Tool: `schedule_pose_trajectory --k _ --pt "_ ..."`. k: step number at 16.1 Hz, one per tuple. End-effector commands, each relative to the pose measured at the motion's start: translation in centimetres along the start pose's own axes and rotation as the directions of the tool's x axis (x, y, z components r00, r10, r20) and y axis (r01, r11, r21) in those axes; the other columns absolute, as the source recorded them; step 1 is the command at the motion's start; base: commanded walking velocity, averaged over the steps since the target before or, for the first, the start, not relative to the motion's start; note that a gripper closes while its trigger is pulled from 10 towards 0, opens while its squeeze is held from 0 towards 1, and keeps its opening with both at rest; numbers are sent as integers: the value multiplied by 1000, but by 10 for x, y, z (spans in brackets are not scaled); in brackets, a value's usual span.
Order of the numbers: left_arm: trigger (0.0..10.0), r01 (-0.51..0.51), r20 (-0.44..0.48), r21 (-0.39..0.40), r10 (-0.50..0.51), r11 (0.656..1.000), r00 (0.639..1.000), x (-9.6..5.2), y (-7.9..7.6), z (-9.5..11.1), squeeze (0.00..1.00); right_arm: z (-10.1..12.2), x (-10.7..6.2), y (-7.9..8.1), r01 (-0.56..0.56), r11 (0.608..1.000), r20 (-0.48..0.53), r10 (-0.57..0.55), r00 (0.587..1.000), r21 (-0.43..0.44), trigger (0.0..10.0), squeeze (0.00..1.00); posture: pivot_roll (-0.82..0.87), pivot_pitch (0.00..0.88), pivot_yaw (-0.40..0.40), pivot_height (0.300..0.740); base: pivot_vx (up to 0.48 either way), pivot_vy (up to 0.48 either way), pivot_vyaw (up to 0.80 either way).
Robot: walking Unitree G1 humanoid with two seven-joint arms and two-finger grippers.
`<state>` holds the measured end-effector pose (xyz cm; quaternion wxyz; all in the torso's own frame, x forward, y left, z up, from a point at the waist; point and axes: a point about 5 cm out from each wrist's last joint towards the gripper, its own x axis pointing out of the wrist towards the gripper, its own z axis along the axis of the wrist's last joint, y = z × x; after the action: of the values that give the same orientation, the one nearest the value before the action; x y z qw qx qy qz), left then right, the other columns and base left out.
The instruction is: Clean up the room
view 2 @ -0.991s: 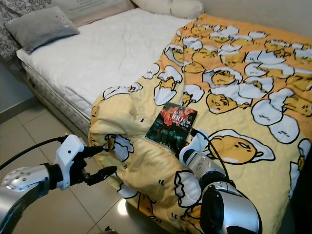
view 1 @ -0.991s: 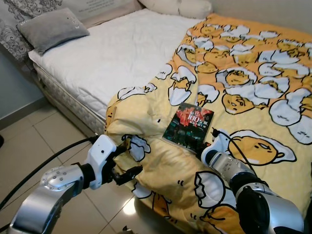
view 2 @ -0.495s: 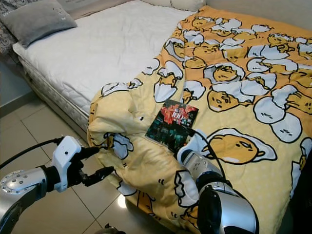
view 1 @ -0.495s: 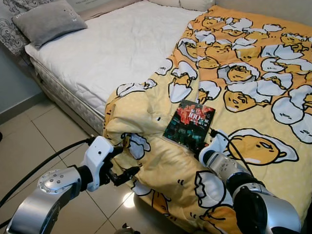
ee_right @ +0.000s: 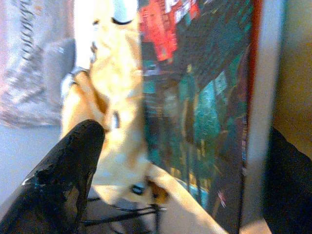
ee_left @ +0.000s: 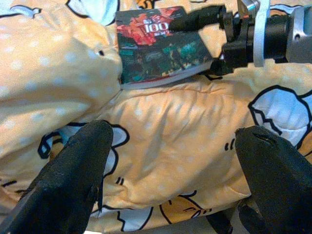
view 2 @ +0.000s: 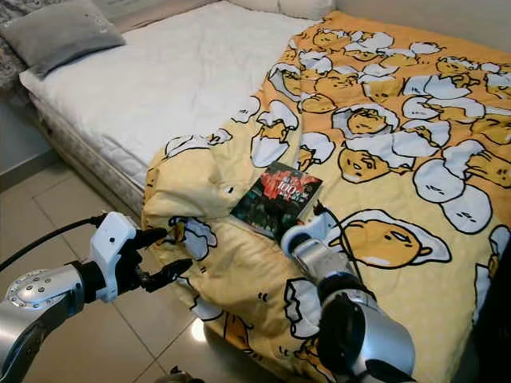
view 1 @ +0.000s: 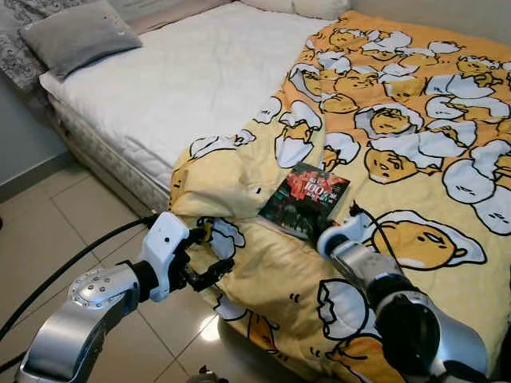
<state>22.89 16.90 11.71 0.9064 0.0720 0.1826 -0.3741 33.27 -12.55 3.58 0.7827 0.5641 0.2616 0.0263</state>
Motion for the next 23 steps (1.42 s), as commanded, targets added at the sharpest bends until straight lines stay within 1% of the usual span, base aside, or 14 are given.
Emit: schedule_pose_trajectory --k 1,2,3,4,6,8,9,10,11,14,18,20,23 --pt "10000 -26 3 -4 26 1000 1000 -2 4 0 804 2 3 10 -35 998 15 34 999 58 10000 0 114 8 53 740 0 0 0" --pt "10000 -27 4 -4 27 1000 1000 -3 4 0 804 3 4 12 -44 996 22 43 999 71 10000 0 115 6 51 740 0 0 0" --pt "10000 -27 4 -4 27 1000 1000 -3 4 0 804 3 4 12 -44 996 22 43 999 71 10000 0 115 6 51 740 0 0 0" --pt "10000 -31 1 -4 31 1000 1000 -5 4 -1 808 3 5 17 -59 996 20 58 998 61 10000 0 117 4 51 740 0 0 0" --pt "10000 -34 -2 -4 34 999 999 -6 5 -2 804 2 6 19 -53 998 21 53 998 24 10000 0 115 6 51 740 0 0 0" --pt "10000 -32 -8 -1 32 999 999 -6 4 -4 804 2 7 17 -8 1000 53 9 999 -19 10000 0 114 14 52 740 0 0 0" --pt "10000 -30 -8 -1 30 1000 1000 -5 3 -4 804 3 8 18 -15 1000 70 15 997 -8 2157 0 114 15 51 740 0 0 0" --pt "10000 -28 -9 -3 28 1000 1000 -5 3 -4 812 4 8 20 -27 1000 73 27 997 10 0 0 113 18 51 740 0 0 0" --pt "10000 -28 -9 -3 28 1000 1000 -5 3 -4 812 4 8 20 -27 1000 73 27 997 10 0 0 113 18 51 740 0 0 0" --pt "10000 -28 -11 -7 28 1000 1000 -4 2 -7 800 4 7 13 41 999 72 -40 997 -18 0 0 109 23 48 740 0 0 0" --pt "10000 -27 -6 -10 27 1000 1000 -2 1 -6 804 3 6 9 70 997 63 -67 996 -35 0 0 105 24 49 740 0 0 0" --pt "10000 -21 -3 -13 21 1000 1000 0 0 -7 808 2 6 8 75 995 62 -71 996 -61 0 0 104 18 48 740 0 0 0" --pt "10000 -21 -2 -11 21 1000 1000 2 1 -6 804 0 6 7 81 994 54 -77 996 -76 0 0 104 1 48 740 0 0 0"
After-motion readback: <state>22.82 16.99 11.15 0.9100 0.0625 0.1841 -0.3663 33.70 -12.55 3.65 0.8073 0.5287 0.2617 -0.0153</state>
